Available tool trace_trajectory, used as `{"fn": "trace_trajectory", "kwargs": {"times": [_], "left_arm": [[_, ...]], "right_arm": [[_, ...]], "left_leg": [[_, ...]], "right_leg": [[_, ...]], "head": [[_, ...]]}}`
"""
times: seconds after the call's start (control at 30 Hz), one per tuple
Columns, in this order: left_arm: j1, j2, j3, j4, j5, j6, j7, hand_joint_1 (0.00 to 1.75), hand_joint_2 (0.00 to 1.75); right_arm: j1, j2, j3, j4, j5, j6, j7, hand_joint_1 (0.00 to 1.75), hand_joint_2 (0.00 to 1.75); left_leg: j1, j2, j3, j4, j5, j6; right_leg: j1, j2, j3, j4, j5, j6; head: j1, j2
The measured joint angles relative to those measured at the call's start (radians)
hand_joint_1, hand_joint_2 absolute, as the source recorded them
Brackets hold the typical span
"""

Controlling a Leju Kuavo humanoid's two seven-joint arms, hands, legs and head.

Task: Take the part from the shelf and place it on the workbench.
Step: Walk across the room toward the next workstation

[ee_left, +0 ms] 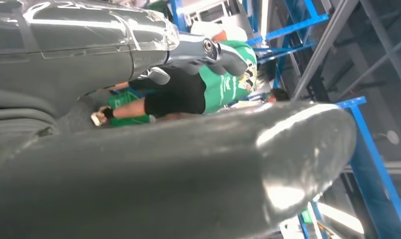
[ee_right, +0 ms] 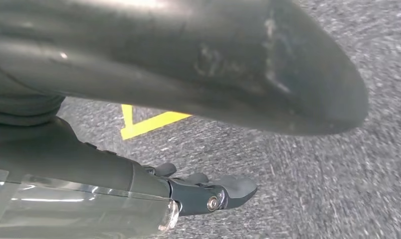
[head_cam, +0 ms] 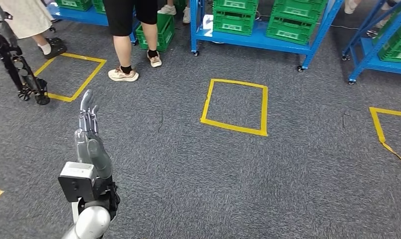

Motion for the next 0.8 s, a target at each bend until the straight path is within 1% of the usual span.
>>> {"fn": "trace_trajectory", "kwargs": {"times": [0.03, 0.07, 0.1, 0.13, 0.17, 0.2, 0.23, 0.27, 0.3, 0.33, 0.37, 0.4, 0.5, 0.6, 0.7, 0.8], "left_arm": [[0.0, 0.0, 0.0, 0.0, 0.0, 0.0, -0.001, 0.0, 0.0], [0.0, 0.0, 0.0, 0.0, 0.0, 0.0, -0.001, 0.0, 0.0], [0.0, 0.0, 0.0, 0.0, 0.0, 0.0, -0.001, 0.0, 0.0], [0.0, 0.0, 0.0, -0.001, 0.0, 0.0, -0.002, 0.0, 0.0], [0.0, 0.0, 0.0, -0.001, 0.0, 0.0, -0.002, 0.0, 0.0], [0.0, 0.0, 0.0, -0.001, 0.0, 0.0, -0.002, 0.0, 0.0], [0.0, 0.0, 0.0, -0.001, 0.001, 0.0, -0.002, 0.0, 0.0], [0.0, 0.0, 0.0, -0.001, 0.003, 0.0, -0.003, 0.0, 0.0], [0.0, 0.001, 0.0, -0.001, 0.006, 0.0, -0.003, 0.0, 0.0], [0.0, 0.001, 0.0, -0.001, 0.01, 0.0, -0.003, 0.0, 0.0], [0.0, 0.001, 0.0, -0.001, 0.014, 0.0, -0.003, 0.0, 0.0], [0.0, 0.001, 0.0, -0.001, 0.016, 0.0, -0.003, 0.0, 0.0], [0.0, 0.001, 0.0, -0.001, 0.021, 0.0, -0.003, 0.0, 0.0], [0.0, 0.001, 0.0, -0.001, 0.031, 0.0, -0.008, 0.0, 0.0], [0.0, 0.002, 0.0, -0.001, 0.028, 0.0, -0.001, 0.0, 0.0], [-0.001, 0.004, 0.0, 0.001, -0.002, 0.0, 0.032, 0.0, 0.0]], "right_arm": [[-0.001, 0.0, 0.0, 0.0, 0.0, -0.002, -0.003, 0.0, 0.0], [-0.001, 0.0, 0.0, 0.0, -0.001, -0.003, -0.005, 0.0, 0.0], [-0.002, -0.001, 0.0, 0.0, -0.001, -0.004, -0.006, 0.0, 0.0], [-0.001, -0.001, 0.0, 0.0, -0.001, -0.005, -0.007, 0.0, 0.0], [-0.001, -0.001, 0.0, 0.0, -0.002, -0.006, -0.008, 0.0, 0.0], [-0.001, 0.0, 0.0, 0.0, -0.002, -0.007, -0.009, 0.0, 0.0], [-0.002, 0.0, 0.0, 0.0, -0.002, -0.008, -0.01, 0.0, 0.0], [-0.003, 0.0, 0.0, 0.0, -0.003, -0.009, -0.01, 0.0, 0.0], [-0.004, 0.0, 0.0, 0.0, -0.004, -0.01, -0.01, 0.0, 0.0], [-0.004, -0.001, 0.0, 0.0, -0.005, -0.011, -0.01, 0.0, 0.0], [-0.003, -0.002, 0.0, 0.0, -0.006, -0.012, -0.01, 0.0, 0.0], [-0.002, -0.002, 0.0, 0.0, -0.006, -0.013, -0.01, 0.0, 0.0], [0.0, -0.001, 0.0, 0.0, -0.007, -0.014, -0.01, 0.0, 0.0], [0.0, -0.001, 0.0, 0.0, -0.007, -0.016, -0.01, 0.0, 0.0], [0.0, -0.001, 0.0, 0.0, -0.007, -0.016, -0.01, 0.0, 0.0], [0.0, -0.001, 0.0, 0.0, -0.009, -0.016, -0.01, 0.0, 0.0]], "left_leg": [[0.001, -0.011, 0.021, -0.045, 0.017, 0.003], [0.0, -0.02, 0.031, -0.068, 0.019, 0.006], [-0.002, -0.021, 0.034, -0.072, 0.014, 0.01], [-0.003, -0.017, 0.034, -0.074, 0.014, 0.015], [-0.002, -0.011, 0.036, -0.077, 0.015, 0.02], [-0.002, -0.007, 0.038, -0.079, 0.014, 0.022], [-0.002, -0.001, 0.039, -0.081, 0.013, 0.025], [-0.004, 0.003, 0.041, -0.081, 0.012, 0.025], [-0.007, 0.006, 0.042, -0.081, 0.01, 0.025], [-0.009, 0.01, 0.043, -0.08, 0.009, 0.027], [-0.01, 0.012, 0.044, -0.08, 0.008, 0.028], [-0.011, 0.013, 0.045, -0.08, 0.008, 0.029], [-0.014, 0.014, 0.045, -0.08, 0.006, 0.032], [-0.017, 0.013, 0.045, -0.079, 0.006, 0.033], [-0.018, 0.013, 0.045, -0.079, 0.005, 0.034], [-0.017, 0.013, 0.046, -0.079, 0.005, 0.034]], "right_leg": [[0.0, 0.007, -0.002, 0.006, -0.004, 0.005], [0.0, 0.012, -0.005, 0.01, -0.007, 0.011], [-0.001, 0.016, -0.007, 0.012, -0.008, 0.016], [-0.004, 0.021, -0.008, 0.011, -0.007, 0.021], [-0.005, 0.021, -0.008, 0.012, -0.01, 0.026], [-0.005, 0.016, -0.009, 0.016, -0.011, 0.028], [-0.004, 0.01, -0.008, 0.016, -0.009, 0.023], [-0.003, 0.003, -0.006, 0.015, -0.011, 0.012], [-0.004, -0.002, -0.004, 0.011, -0.006, 0.003], [-0.005, -0.002, -0.001, 0.004, -0.005, -0.002], [-0.006, -0.002, 0.001, 0.002, -0.006, -0.001], [-0.007, -0.002, 0.001, 0.001, -0.003, 0.005], [-0.01, -0.002, 0.002, -0.001, -0.004, 0.013], [-0.013, -0.002, 0.002, -0.001, -0.006, 0.026], [-0.014, -0.002, 0.002, -0.001, -0.007, 0.03], [-0.013, -0.002, 0.002, -0.001, -0.008, 0.032]], "head": [[0.0, 0.0], [0.001, 0.0], [0.001, 0.0], [0.001, 0.0], [0.001, 0.0], [0.004, 0.0], [0.007, 0.0], [0.01, 0.0], [0.012, 0.0], [0.012, 0.0], [0.012, 0.0], [0.012, 0.0], [0.012, 0.0], [0.012, 0.0], [0.012, 0.0], [0.012, 0.0]]}}
